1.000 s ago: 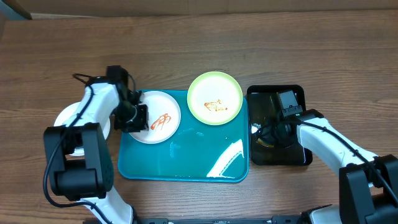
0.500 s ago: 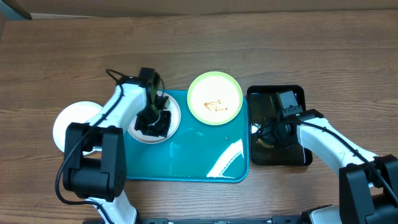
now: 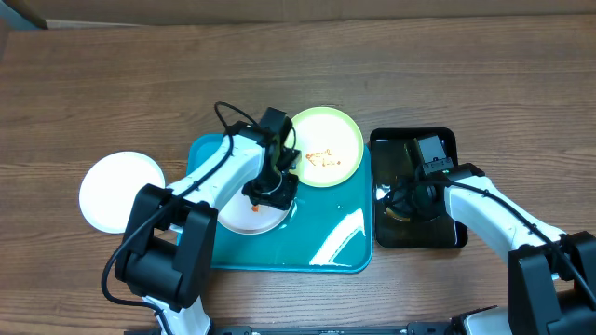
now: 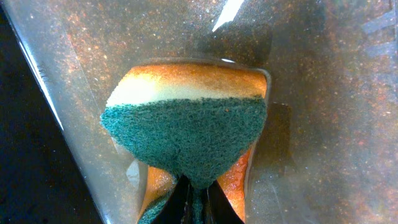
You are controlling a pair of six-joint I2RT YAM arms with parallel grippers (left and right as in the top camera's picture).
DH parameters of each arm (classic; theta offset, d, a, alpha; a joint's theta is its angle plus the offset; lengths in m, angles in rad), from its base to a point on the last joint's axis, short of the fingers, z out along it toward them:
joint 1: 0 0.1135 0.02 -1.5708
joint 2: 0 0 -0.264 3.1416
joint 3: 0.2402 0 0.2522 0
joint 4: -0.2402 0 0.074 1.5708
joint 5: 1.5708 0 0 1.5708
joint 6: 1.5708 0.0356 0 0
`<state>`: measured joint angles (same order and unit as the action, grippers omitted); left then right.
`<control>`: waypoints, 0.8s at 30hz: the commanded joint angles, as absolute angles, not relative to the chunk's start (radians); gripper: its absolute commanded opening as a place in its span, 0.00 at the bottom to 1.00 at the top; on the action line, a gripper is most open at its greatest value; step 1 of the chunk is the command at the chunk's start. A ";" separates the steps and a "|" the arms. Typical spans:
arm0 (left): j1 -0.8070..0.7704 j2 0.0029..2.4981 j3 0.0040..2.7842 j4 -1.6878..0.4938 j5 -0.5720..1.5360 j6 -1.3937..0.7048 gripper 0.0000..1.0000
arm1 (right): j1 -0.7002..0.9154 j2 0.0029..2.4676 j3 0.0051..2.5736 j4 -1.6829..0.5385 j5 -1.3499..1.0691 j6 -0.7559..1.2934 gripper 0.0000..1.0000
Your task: Clean dirty plates on tray and stack at the side
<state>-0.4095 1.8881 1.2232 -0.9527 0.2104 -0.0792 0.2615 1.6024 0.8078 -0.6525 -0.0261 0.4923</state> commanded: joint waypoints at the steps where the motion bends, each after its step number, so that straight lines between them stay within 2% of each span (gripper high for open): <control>1: -0.407 1.898 1.220 -0.968 0.231 -0.116 0.20 | 0.268 1.648 0.753 -0.693 -0.062 0.467 0.04; 7: -0.289 1.825 1.319 -1.078 0.229 -0.165 0.24 | 0.268 1.648 0.753 -0.682 -0.062 0.467 0.04; 10: -0.212 1.759 1.343 -1.106 0.220 -0.165 0.30 | 0.268 1.648 0.753 -0.678 -0.062 0.464 0.04; 12: -0.158 1.725 1.343 -1.129 0.199 -0.171 0.38 | 0.268 1.648 0.753 -0.669 -0.062 0.464 0.04; 16: -0.074 1.725 1.337 -1.190 0.156 -0.187 0.43 | 0.268 1.648 0.763 -0.662 -0.107 0.428 0.04; 20: -0.025 1.737 1.281 -1.189 0.138 -0.187 0.53 | 0.268 1.645 0.874 -0.788 -0.131 0.358 0.04; 24: -0.009 1.740 1.204 -1.153 0.136 -0.187 0.55 | 0.268 1.644 1.026 -0.932 -0.072 0.359 0.04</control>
<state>-0.0193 1.7241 1.2648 -1.1690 0.1528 -0.1799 0.2626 1.6375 0.9165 -0.8803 -0.0803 0.3874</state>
